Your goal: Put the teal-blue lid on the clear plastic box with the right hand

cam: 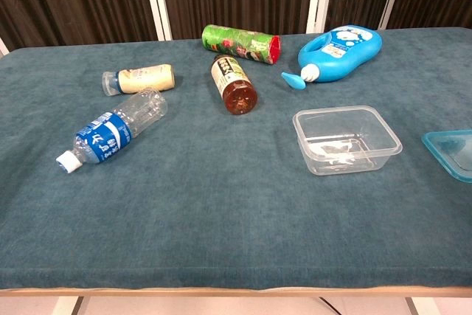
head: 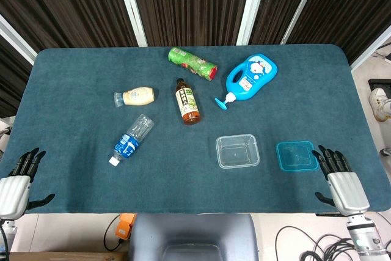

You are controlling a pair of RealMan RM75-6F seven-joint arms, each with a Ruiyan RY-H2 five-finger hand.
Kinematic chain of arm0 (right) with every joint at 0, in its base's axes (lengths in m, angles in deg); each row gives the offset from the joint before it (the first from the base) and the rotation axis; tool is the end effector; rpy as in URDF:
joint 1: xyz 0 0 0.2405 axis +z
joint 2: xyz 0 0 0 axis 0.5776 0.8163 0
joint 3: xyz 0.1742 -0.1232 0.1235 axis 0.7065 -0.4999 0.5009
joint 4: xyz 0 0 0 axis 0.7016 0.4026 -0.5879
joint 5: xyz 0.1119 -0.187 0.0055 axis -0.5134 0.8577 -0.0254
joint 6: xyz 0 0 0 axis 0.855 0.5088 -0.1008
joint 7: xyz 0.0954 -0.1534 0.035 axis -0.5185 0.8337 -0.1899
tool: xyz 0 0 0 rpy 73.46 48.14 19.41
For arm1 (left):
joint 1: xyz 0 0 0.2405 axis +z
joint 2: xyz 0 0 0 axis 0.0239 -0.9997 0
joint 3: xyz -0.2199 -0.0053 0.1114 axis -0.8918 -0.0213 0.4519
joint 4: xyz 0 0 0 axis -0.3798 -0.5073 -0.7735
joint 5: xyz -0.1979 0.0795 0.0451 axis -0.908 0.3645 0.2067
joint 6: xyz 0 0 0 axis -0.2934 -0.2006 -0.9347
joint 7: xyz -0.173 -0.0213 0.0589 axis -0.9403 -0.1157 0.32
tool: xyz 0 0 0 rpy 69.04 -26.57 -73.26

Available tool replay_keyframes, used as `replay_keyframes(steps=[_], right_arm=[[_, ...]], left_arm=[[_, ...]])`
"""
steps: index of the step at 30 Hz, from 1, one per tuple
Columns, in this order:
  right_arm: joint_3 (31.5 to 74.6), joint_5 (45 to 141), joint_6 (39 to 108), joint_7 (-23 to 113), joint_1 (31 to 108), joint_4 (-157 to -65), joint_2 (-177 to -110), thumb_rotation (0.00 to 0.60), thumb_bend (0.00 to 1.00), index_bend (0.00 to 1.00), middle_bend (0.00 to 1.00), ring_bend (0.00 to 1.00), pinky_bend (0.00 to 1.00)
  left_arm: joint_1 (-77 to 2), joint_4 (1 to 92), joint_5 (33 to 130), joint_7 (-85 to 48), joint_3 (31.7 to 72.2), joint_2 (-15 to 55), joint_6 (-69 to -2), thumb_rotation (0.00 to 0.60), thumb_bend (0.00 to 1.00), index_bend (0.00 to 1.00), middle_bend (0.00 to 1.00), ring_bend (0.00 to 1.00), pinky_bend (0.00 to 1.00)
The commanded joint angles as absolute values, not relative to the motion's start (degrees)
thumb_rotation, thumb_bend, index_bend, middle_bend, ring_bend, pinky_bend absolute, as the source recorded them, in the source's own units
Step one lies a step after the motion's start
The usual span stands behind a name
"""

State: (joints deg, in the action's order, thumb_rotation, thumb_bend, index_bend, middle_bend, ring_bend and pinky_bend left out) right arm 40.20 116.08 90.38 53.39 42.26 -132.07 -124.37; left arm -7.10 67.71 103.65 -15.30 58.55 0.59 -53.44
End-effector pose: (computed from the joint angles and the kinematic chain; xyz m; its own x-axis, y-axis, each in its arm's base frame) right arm -0.2996 -0.2077 0.1118 0.4541 -0.1565 0.8771 -0.8907 -0.0564 0.4511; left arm -0.3104 0.2197 0.1370 0.4238 0.0749 0.9027 0.9043 0.0215 -0.4264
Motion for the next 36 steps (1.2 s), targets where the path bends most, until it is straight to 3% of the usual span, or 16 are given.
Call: replay_keyframes(steps=[1,13,18,28,36], right_arm=[[40.10,116.22,89.90,53.36,42.23,-132.12,-124.15,0.600,0.28,0.00,0.00,0.00,0.08],[43.02,110.89,83.73,54.35,44.90,-131.97,-122.79,0.600,0.28,0.00,0.00,0.00,0.08],[44.52,108.62,76.09,54.83,49.38,-129.34,-121.78,0.600,0.28,0.00,0.00,0.00,0.08],[46.00,104.04,54.37,48.98,60.85,-121.74,-120.97,0.600,0.29,0.00,0.00,0.00,0.06],[46.42,97.73,48.28,52.85,65.01,-118.64,-124.36,0.600,0.29,0.00,0.00,0.00,0.06]], left_arm=[[-7.10,67.77,103.33,-15.76,58.41,0.49,-53.14,0.600,0.38,0.05,0.02,0.01,0.33],[-7.13,69.24,105.21,-16.56,58.98,0.00,-53.49,0.600,0.37,0.07,0.04,0.02,0.33],[-7.11,69.66,105.70,-16.50,59.17,-0.15,-53.60,0.600,0.37,0.10,0.05,0.03,0.34],[-6.99,70.11,105.94,-17.63,59.34,-0.67,-53.63,0.600,0.37,0.12,0.06,0.04,0.34],[-6.87,70.15,106.09,-18.76,59.48,-1.11,-53.65,0.600,0.37,0.14,0.07,0.04,0.34]])
